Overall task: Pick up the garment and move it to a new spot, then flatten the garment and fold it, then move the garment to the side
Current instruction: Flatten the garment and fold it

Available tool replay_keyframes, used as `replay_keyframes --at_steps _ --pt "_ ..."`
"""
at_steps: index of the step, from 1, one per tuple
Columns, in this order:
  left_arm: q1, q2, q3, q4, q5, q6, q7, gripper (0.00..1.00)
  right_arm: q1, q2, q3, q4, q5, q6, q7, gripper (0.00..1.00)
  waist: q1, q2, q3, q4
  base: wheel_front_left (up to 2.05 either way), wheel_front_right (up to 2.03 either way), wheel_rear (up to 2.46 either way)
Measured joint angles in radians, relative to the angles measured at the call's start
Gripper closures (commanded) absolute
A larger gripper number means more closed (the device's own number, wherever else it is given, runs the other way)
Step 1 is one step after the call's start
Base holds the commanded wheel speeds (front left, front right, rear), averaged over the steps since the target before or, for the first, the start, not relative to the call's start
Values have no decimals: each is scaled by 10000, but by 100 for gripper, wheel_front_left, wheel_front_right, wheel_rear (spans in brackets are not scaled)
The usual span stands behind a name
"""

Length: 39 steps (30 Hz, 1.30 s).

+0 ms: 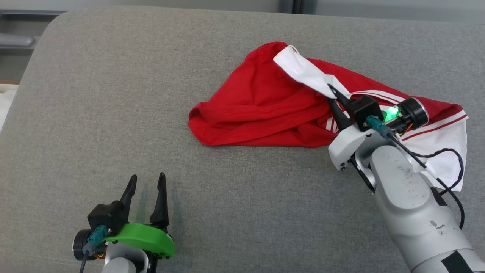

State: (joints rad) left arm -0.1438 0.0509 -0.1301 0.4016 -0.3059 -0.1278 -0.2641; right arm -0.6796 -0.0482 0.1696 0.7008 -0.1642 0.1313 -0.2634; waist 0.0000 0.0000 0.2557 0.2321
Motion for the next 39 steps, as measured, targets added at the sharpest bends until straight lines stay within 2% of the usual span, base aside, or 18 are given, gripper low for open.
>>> replay_keyframes --at_steps 4,7,12,17,18,20,23,26,33,39 --pt "-101 0 -100 -54 -15 0 0 0 -329 -2 -587 -499 134 0 0 100 1 0 125 -15 0 0 0" --pt "-201 -4 -290 -88 -56 0 0 0 -923 2 -1496 -552 -127 0 0 100 0 0 258 32 0 0 0" --pt "-363 -6 -619 -56 -171 0 0 0 -2243 -23 -3490 -113 -1866 0 0 100 1 0 461 338 0 0 0" --pt "-410 -2 -729 67 -301 0 0 0 -2854 -221 -5358 596 -3248 0 169 100 0 0 657 766 0 0 0" --pt "-422 -4 -738 92 -341 0 0 0 -2940 -268 -5787 617 -3524 2 224 81 0 0 709 856 0 0 0" --pt "-461 2 -756 150 -357 0 0 0 -3076 -385 -6709 516 -4134 2 378 0 0 0 836 1017 0 0 0" --pt "-577 -2 -786 178 -370 0 0 0 -3078 -472 -7990 328 -4637 2 516 0 0 0 1019 1217 0 0 0" --pt "-603 -2 -769 184 -439 0 0 0 -3011 -376 -8502 226 -4893 2 351 0 1 0 1172 1362 0 0 0" --pt "-634 0 -756 140 -439 0 0 0 -2890 -46 -8353 807 -4974 2 58 0 1 0 1280 1205 0 0 0" --pt "-881 2 -911 12 -439 -2 0 0 -3115 -38 -8519 1392 -4667 0 17 0 0 0 1482 1061 0 0 0"
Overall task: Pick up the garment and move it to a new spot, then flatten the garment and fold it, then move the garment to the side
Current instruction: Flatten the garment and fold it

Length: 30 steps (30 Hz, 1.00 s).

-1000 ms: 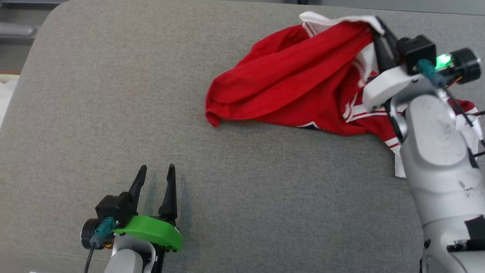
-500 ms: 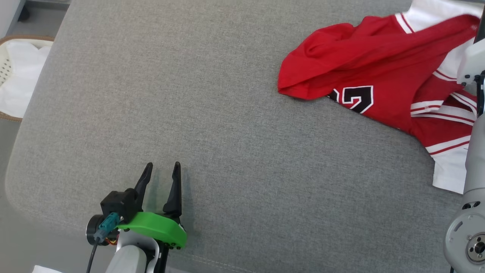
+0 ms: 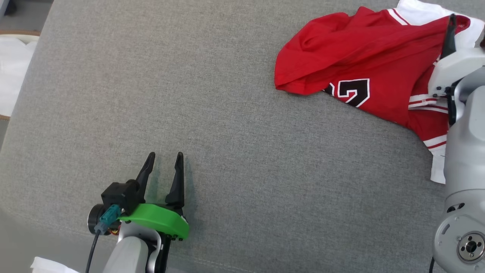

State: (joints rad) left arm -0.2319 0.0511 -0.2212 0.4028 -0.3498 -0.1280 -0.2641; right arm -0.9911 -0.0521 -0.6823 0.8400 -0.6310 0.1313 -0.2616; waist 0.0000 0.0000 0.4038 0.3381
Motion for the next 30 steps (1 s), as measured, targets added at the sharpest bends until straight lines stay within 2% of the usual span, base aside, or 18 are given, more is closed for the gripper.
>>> replay_keyframes --at_steps 5,9,10,11,13,19,23,26,30 --pt "-170 54 -136 -88 -50 0 0 0 -396 31 -192 928 347 0 0 0 0 0 308 50 0 0 0" --pt "-211 79 -171 -59 -102 -6 0 0 -559 36 -817 1231 261 0 188 0 0 0 508 100 0 0 0" --pt "-221 79 -182 -44 -107 -6 0 0 -608 25 -924 1289 198 0 224 7 0 0 546 116 0 0 0" --pt "-240 79 -192 -40 -130 -6 0 0 -662 23 -1009 1338 140 0 236 51 0 0 572 134 0 0 0" --pt "-257 79 -188 -36 -148 -6 0 0 -720 19 -1172 1407 67 0 230 100 0 0 593 155 0 0 0" --pt "-258 79 -171 4 -157 -6 0 0 -803 29 -1367 1620 -113 0 59 100 0 0 442 93 0 0 0" --pt "-258 82 -159 48 -125 -6 0 0 -1091 29 -955 1722 84 0 13 100 0 0 298 14 0 0 0" --pt "-257 82 -169 73 -111 -6 0 0 -1537 15 290 1590 1133 0 2 100 0 0 155 -40 0 0 0" --pt "-228 79 -178 140 -61 -8 0 0 -1698 17 3636 1233 4130 0 2 100 0 0 -150 -108 0 0 0"
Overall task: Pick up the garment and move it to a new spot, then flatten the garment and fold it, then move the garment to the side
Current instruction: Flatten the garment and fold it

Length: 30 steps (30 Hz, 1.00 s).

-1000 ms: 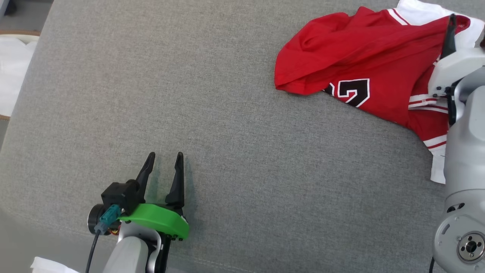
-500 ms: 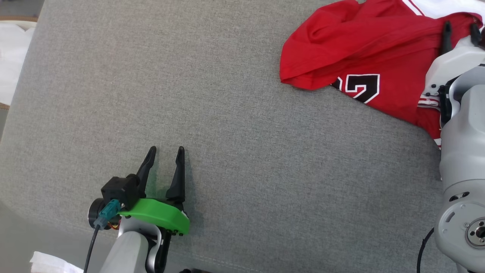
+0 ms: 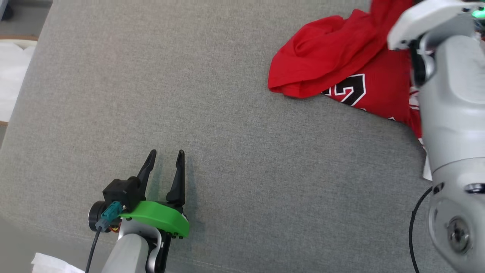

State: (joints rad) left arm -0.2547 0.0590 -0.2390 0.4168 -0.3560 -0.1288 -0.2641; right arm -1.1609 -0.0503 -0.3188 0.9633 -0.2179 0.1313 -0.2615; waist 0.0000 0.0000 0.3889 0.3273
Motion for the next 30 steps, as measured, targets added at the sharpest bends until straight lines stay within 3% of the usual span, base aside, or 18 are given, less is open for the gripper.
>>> replay_keyframes --at_steps 2,5,8,13,14,15,16,19,21,24,30 --pt "86 2 38 27 67 0 0 0 393 -2 2345 -836 2094 0 -2 100 0 0 -220 -45 0 0 0" --pt "329 12 198 71 180 0 0 0 1608 -8 5206 -2303 4312 0 -2 100 0 0 -578 -142 0 0 0" --pt "534 12 364 115 382 0 0 0 2569 31 7185 -3442 5304 0 -4 100 0 0 -974 -275 0 0 0" --pt "917 -6 623 276 568 0 0 0 4020 -8 10146 -4107 6982 0 -2 100 0 0 -1662 -536 0 0 0" --pt "964 -8 671 295 594 0 0 0 4196 -12 10650 -4178 7216 -2 -2 60 0 0 -1769 -581 0 0 0" --pt "1021 -13 717 322 616 0 0 0 4389 -6 11221 -4291 7563 0 -2 0 0 0 -1897 -638 0 0 0" --pt "1065 -19 754 347 644 0 0 0 4582 21 11664 -4387 7915 0 0 0 0 0 -2021 -698 0 0 0" --pt "1183 -33 913 357 706 0 0 0 4871 25 12297 -4594 8339 2 -2 0 0 0 -2288 -896 0 0 0" --pt "1238 -35 1030 351 765 0 0 0 5009 38 12184 -4677 8460 0 -2 0 0 0 -2383 -1039 0 0 0" --pt "1290 -44 1172 314 899 0 0 0 5257 23 11135 -4677 8015 0 -2 0 0 0 -2524 -1317 0 0 0" --pt "1401 -61 1287 286 1081 0 0 0 6229 -2 8123 -4679 5530 0 -2 0 0 0 -2743 -1845 0 0 0"
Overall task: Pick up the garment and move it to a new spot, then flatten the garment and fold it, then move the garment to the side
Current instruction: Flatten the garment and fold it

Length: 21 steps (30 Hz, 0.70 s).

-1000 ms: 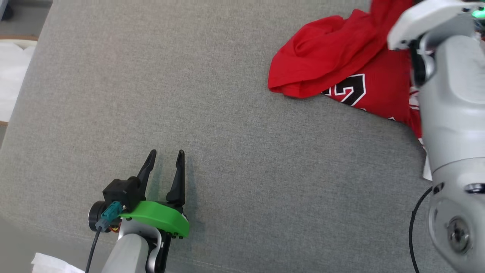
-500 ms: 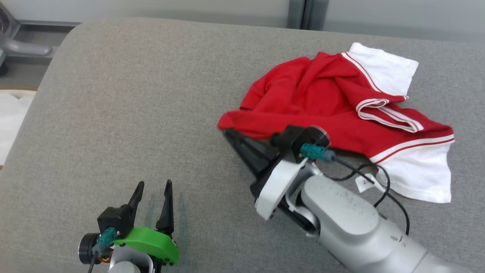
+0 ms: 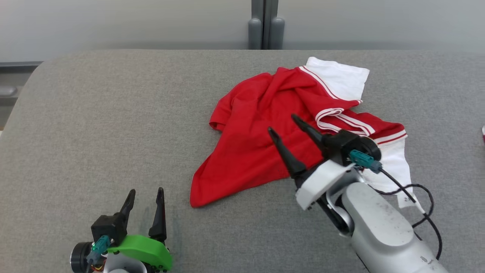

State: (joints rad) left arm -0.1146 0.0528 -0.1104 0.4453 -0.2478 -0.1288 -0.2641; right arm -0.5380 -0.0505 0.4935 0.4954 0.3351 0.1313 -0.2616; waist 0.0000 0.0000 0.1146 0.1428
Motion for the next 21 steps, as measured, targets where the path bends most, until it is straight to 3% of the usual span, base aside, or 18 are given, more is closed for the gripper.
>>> replay_keyframes --at_steps 9,21 --pt "160 -12 -123 -79 27 0 0 0 1825 6 -3187 -696 -1975 0 0 0 0 0 -240 -779 0 0 0" --pt "420 -21 -230 -115 -86 0 0 0 3118 10 -4240 -1381 -2320 0 0 0 0 0 -307 -1632 0 0 0"
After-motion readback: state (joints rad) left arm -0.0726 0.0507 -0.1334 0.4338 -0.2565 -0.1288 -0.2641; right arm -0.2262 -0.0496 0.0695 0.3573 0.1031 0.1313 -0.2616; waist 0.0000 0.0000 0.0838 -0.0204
